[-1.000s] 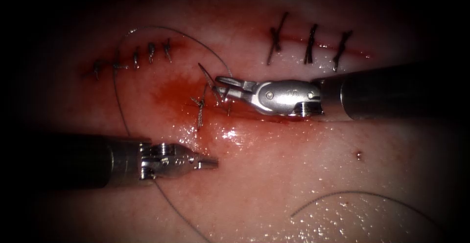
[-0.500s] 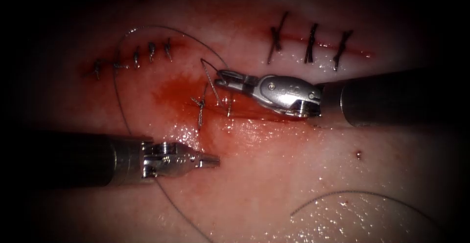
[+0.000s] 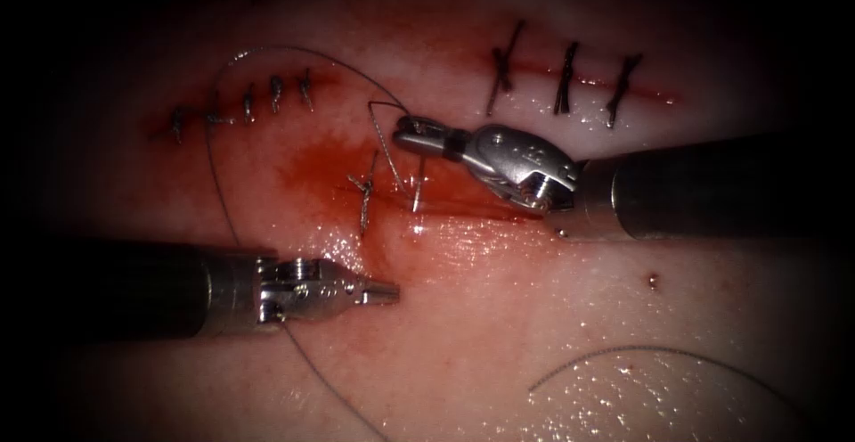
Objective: Wound Closure
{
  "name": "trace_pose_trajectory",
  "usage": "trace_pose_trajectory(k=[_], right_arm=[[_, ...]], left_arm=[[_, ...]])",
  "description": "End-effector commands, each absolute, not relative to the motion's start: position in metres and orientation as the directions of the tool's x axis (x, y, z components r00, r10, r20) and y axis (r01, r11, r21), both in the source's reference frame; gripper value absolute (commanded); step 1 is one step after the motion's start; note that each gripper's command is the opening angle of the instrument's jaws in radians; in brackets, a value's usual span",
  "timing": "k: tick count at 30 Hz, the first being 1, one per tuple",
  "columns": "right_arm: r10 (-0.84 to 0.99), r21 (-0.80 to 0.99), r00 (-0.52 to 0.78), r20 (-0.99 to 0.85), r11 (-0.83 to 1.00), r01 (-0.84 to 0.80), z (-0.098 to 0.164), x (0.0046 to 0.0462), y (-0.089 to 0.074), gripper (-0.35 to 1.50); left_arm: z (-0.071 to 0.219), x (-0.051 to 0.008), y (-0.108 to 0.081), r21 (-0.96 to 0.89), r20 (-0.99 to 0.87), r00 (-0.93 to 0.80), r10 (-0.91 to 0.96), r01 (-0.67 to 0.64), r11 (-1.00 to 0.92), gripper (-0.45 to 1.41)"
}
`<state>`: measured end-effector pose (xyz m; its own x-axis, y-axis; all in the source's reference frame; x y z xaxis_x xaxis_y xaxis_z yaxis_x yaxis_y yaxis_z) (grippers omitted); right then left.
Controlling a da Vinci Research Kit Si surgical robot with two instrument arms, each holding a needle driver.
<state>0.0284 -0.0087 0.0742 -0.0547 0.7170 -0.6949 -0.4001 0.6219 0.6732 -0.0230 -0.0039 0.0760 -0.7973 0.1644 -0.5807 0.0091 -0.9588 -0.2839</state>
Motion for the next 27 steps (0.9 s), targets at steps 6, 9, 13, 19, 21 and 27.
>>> trace_pose_trajectory(k=[6, 9, 13, 19, 21, 27], right_arm=[[0.826, 0.805, -0.088, -0.556, 0.509, -0.306, 0.0753, 0.0303, -0.0104, -0.35], [0.887, 0.871, -0.091, -0.453, 0.417, -0.260, 0.0750, 0.0308, -0.0112, -0.35], [0.937, 0.923, -0.094, -0.337, 0.310, -0.227, 0.0745, 0.0312, -0.0124, -0.35], [0.975, 0.964, -0.044, -0.217, 0.207, -0.164, 0.0735, 0.0318, -0.0145, -0.35], [0.976, 0.966, -0.028, -0.216, 0.209, -0.154, 0.0733, 0.0320, -0.0149, -0.35], [0.984, 0.978, -0.005, -0.178, 0.177, -0.107, 0.0724, 0.0324, -0.0167, -0.35]], left_arm=[[0.0766, -0.0234, -0.0045, -0.287, -0.581, -0.797, 0.164, 0.012, -0.958, -0.26], [0.0766, -0.0231, -0.0045, -0.287, -0.582, -0.797, 0.162, 0.015, -0.958, -0.28], [0.0766, -0.0229, -0.0044, -0.287, -0.583, -0.796, 0.160, 0.018, -0.958, -0.28], [0.0765, -0.0227, -0.0044, -0.288, -0.584, -0.796, 0.159, 0.020, -0.957, -0.28], [0.0765, -0.0226, -0.0043, -0.291, -0.586, -0.794, 0.159, 0.023, -0.957, -0.28], [0.0761, -0.0220, -0.0041, -0.293, -0.588, -0.793, 0.157, 0.028, -0.956, -0.28]])
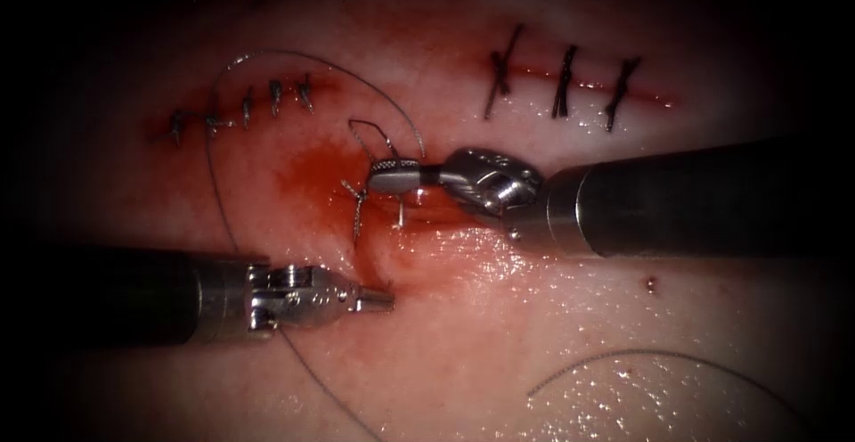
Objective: Wound Closure
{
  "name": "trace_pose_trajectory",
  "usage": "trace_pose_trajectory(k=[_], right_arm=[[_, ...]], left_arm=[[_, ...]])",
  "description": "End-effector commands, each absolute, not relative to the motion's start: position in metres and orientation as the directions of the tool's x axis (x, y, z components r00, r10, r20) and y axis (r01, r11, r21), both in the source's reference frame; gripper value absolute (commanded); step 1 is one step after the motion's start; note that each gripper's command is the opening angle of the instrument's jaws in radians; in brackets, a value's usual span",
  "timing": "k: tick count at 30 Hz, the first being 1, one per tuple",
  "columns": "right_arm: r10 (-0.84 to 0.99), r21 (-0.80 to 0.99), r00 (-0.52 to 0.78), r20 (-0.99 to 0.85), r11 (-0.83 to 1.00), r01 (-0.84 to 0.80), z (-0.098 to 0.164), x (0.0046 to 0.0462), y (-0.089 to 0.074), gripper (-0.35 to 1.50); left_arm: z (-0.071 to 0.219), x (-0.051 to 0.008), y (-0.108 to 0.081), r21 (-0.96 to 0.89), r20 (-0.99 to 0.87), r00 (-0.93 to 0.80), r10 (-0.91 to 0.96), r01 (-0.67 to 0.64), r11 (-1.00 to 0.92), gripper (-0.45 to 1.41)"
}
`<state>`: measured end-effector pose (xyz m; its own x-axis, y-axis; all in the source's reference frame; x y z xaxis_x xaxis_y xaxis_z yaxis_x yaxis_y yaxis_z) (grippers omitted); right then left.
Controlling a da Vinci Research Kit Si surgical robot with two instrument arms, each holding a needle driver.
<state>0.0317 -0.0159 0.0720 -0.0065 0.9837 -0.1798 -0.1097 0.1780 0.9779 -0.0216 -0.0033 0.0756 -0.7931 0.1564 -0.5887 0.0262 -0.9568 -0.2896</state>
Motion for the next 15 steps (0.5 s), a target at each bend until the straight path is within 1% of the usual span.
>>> trace_pose_trajectory(k=[1, 5, 12, 15], right_arm=[[0.986, 0.980, -0.004, -0.167, 0.166, -0.105, 0.0723, 0.0324, -0.0169, -0.35], [0.989, 0.984, -0.001, -0.149, 0.148, -0.099, 0.0722, 0.0326, -0.0179, -0.35], [0.995, 0.997, 0.072, -0.062, 0.065, -0.047, 0.0712, 0.0330, -0.0208, -0.35], [0.996, 0.998, 0.078, -0.048, 0.051, -0.045, 0.0709, 0.0333, -0.0217, -0.35]], left_arm=[[0.0760, -0.0219, -0.0040, -0.292, -0.588, -0.793, 0.157, 0.028, -0.956, -0.26], [0.0754, -0.0212, -0.0034, -0.288, -0.584, -0.797, 0.156, 0.023, -0.957, -0.26], [0.0747, -0.0205, -0.0025, -0.277, -0.591, -0.790, 0.165, 0.006, -0.961, -0.25], [0.0747, -0.0206, -0.0024, -0.276, -0.594, -0.787, 0.168, 0.003, -0.961, -0.21]])
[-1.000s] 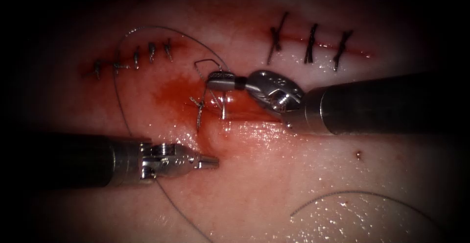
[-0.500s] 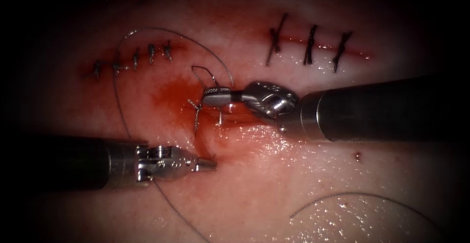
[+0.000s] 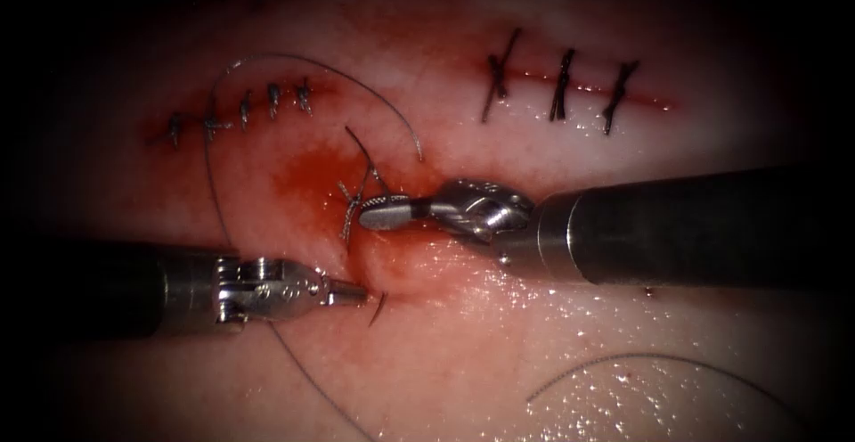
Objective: Wound Closure
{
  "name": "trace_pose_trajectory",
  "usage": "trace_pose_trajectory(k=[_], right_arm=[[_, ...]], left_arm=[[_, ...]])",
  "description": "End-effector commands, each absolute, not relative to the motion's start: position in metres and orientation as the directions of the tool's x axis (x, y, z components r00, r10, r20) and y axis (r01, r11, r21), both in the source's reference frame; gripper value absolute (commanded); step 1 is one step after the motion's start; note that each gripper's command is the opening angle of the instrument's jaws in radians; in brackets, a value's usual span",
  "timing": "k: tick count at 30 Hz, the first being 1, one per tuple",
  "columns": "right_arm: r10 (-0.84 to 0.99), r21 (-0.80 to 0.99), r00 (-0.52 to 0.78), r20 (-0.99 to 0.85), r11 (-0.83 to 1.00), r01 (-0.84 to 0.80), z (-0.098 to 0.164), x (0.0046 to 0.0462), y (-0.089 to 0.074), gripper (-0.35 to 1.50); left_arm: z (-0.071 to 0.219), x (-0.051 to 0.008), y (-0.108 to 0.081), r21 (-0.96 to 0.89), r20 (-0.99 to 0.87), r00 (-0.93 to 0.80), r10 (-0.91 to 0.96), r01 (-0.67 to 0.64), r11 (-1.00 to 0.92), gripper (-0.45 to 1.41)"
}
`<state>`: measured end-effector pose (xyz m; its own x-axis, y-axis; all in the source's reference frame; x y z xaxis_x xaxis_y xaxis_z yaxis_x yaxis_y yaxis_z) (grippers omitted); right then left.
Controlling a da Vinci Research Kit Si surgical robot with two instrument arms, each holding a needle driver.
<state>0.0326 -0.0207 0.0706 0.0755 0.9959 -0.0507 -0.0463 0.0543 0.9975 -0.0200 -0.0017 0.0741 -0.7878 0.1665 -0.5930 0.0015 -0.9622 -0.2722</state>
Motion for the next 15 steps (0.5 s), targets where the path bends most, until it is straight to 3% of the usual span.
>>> trace_pose_trajectory(k=[1, 6, 8, 9, 12, 15], right_arm=[[0.997, 0.998, 0.076, -0.032, 0.035, -0.044, 0.0708, 0.0333, -0.0220, -0.35], [1.000, 0.995, 0.011, -0.025, 0.026, -0.094, 0.0710, 0.0328, -0.0216, -0.35], [0.999, 0.992, -0.032, -0.030, 0.025, -0.121, 0.0713, 0.0325, -0.0210, 0.17], [0.993, 0.985, -0.107, -0.052, 0.033, -0.170, 0.0718, 0.0319, -0.0202, 0.71], [0.972, 0.964, -0.190, -0.140, 0.090, -0.249, 0.0723, 0.0307, -0.0189, 1.06], [0.952, 0.942, -0.222, -0.209, 0.135, -0.307, 0.0726, 0.0290, -0.0172, 1.25]], left_arm=[[0.0747, -0.0206, -0.0025, -0.276, -0.594, -0.787, 0.168, 0.003, -0.961, -0.21], [0.0743, -0.0205, -0.0024, -0.278, -0.594, -0.785, 0.178, -0.008, -0.961, -0.21], [0.0740, -0.0206, -0.0026, -0.262, -0.606, -0.779, 0.162, 0.004, -0.965, -0.23], [0.0735, -0.0208, -0.0028, -0.222, -0.630, -0.769, 0.109, 0.044, -0.974, -0.21], [0.0724, -0.0209, -0.0023, -0.126, -0.688, -0.725, 0.016, 0.098, -0.987, -0.06], [0.0717, -0.0211, -0.0016, -0.013, -0.744, -0.664, -0.076, 0.128, -0.992, 0.07]])
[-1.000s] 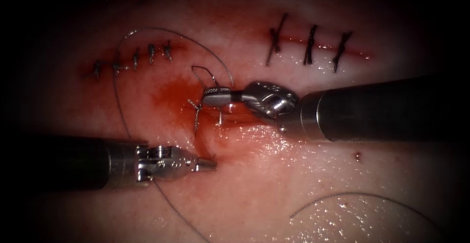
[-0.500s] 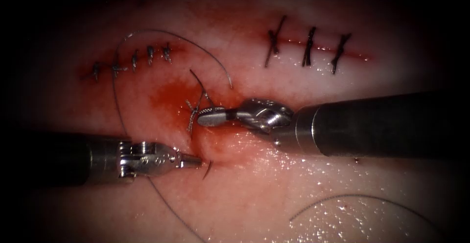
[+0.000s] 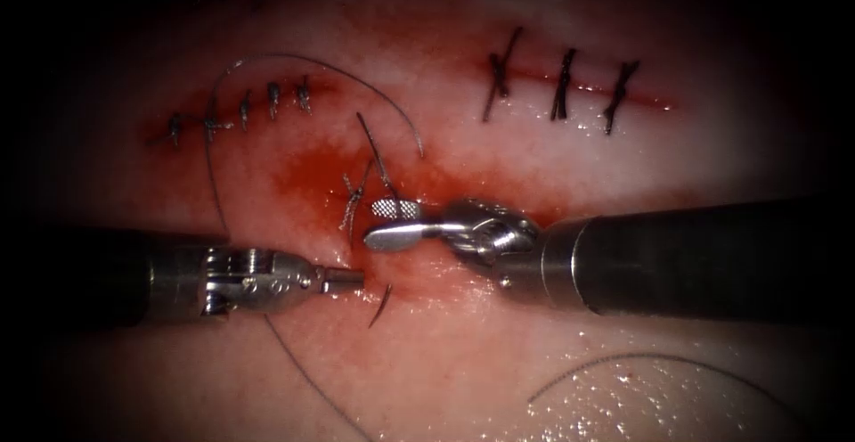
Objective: Wound Closure
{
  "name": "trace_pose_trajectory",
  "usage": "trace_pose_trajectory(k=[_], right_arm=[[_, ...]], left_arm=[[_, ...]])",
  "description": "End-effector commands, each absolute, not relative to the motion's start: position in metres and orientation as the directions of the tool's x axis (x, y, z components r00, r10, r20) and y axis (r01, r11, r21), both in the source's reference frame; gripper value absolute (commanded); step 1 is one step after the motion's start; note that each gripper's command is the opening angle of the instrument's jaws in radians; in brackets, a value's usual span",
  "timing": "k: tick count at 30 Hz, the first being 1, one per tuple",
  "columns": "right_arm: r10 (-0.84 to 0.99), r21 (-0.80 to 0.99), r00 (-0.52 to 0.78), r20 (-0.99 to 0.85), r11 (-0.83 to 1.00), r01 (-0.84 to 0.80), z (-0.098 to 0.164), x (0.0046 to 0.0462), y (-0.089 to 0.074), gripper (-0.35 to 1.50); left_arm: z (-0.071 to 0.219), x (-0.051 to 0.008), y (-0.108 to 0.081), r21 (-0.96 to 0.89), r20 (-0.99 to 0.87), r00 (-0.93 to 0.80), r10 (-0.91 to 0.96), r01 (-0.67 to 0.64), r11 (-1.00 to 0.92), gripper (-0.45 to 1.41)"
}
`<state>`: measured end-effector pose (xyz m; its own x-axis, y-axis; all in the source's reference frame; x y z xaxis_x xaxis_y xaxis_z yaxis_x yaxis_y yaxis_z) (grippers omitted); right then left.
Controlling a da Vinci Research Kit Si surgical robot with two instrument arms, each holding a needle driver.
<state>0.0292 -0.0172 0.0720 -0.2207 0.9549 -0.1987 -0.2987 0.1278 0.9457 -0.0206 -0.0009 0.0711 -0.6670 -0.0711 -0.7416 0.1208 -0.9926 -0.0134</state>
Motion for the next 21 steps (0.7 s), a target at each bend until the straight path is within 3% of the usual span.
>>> trace_pose_trajectory(k=[1, 6, 10, 21], right_arm=[[0.947, 0.935, -0.224, -0.230, 0.151, -0.320, 0.0727, 0.0284, -0.0167, 1.28], [0.927, 0.909, -0.240, -0.287, 0.186, -0.373, 0.0723, 0.0246, -0.0138, 1.38], [0.937, 0.920, -0.196, -0.289, 0.215, -0.328, 0.0716, 0.0216, -0.0125, 1.25], [0.934, 0.917, -0.192, -0.301, 0.228, -0.327, 0.0727, 0.0209, -0.0126, 1.23]], left_arm=[[0.0716, -0.0211, -0.0014, 0.018, -0.753, -0.650, -0.106, 0.140, -0.990, 0.07], [0.0718, -0.0219, -0.0006, 0.135, -0.795, -0.556, -0.243, 0.228, -0.964, 0.29], [0.0721, -0.0221, -0.0002, 0.160, -0.864, -0.433, -0.258, 0.251, -0.955, 0.29], [0.0746, -0.0232, 0.0006, 0.164, -0.905, -0.329, -0.270, 0.314, -0.935, 0.32]])
